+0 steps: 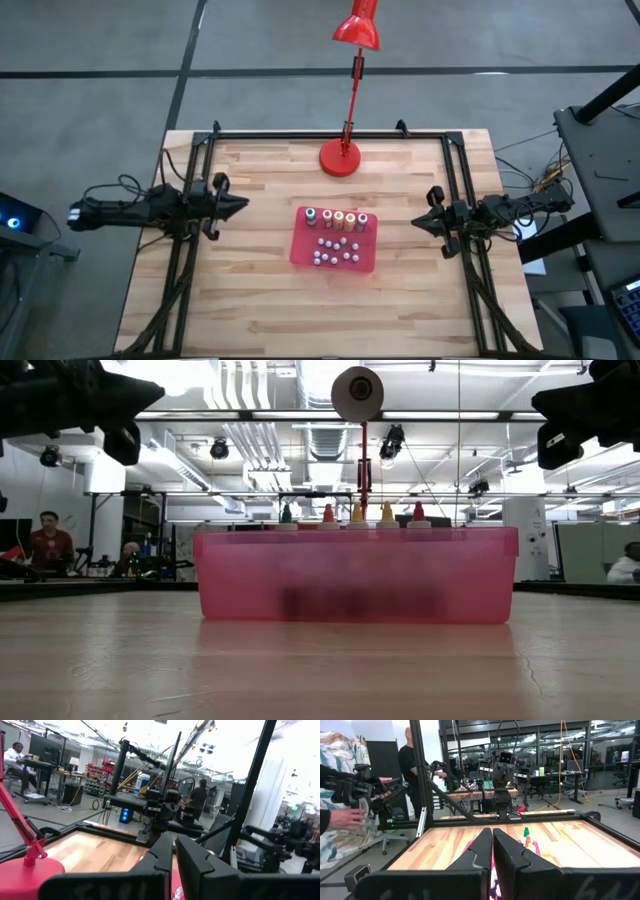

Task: Pick & Place food coloring
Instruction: Return to Home Position

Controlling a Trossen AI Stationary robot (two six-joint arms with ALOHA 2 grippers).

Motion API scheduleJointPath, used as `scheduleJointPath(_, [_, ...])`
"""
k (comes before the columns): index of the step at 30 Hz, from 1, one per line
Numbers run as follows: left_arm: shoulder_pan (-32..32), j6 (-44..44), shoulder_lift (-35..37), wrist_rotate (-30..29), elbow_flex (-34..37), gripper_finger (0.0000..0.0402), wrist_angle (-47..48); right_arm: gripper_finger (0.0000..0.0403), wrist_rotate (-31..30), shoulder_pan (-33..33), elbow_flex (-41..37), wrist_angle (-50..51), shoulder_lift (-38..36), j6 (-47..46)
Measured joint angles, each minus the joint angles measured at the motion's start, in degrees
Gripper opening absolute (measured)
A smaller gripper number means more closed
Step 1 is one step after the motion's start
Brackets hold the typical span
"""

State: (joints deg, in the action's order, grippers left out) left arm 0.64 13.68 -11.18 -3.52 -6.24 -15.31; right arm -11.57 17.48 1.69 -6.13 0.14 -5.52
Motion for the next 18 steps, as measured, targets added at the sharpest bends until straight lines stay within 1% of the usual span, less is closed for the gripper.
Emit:
scheduleJointPath(2, [0.0, 0.87, 0.97, 0.0, 0.0, 0.0, 0.02, 0.0009, 0.0, 0.01, 0.0, 0.0, 0.0, 0.0])
scheduleJointPath(6, [0.02, -0.7, 2.82, -0.01, 0.28, 0.0, 1.43, 0.0009, -0.01, 0.0, 0.0, 0.0, 0.0, 0.0])
scheduleJointPath(9, [0.07, -2.18, 3.56, 0.01, 2.08, 0.0, 1.22, 0.0009, -0.02, 0.0, 0.0, -0.01, 0.0, 0.0])
scheduleJointPath(12, [0.07, -2.26, 3.78, 0.01, 4.54, 0.0, -0.7, 0.0009, -0.02, -0.01, 0.0, 0.0, 0.0, 0.0])
scheduleJointPath(14, [0.07, -2.25, 3.86, 0.0, 5.61, 0.0, -0.39, 0.0009, -0.01, -0.01, 0.0, 0.0, 0.0, 0.0])
scheduleJointPath(18, [0.11, -3.53, 3.95, 0.02, 5.7, 0.0, 0.45, 0.0009, -0.01, -0.01, 0.0, 0.0, 0.0, 0.01])
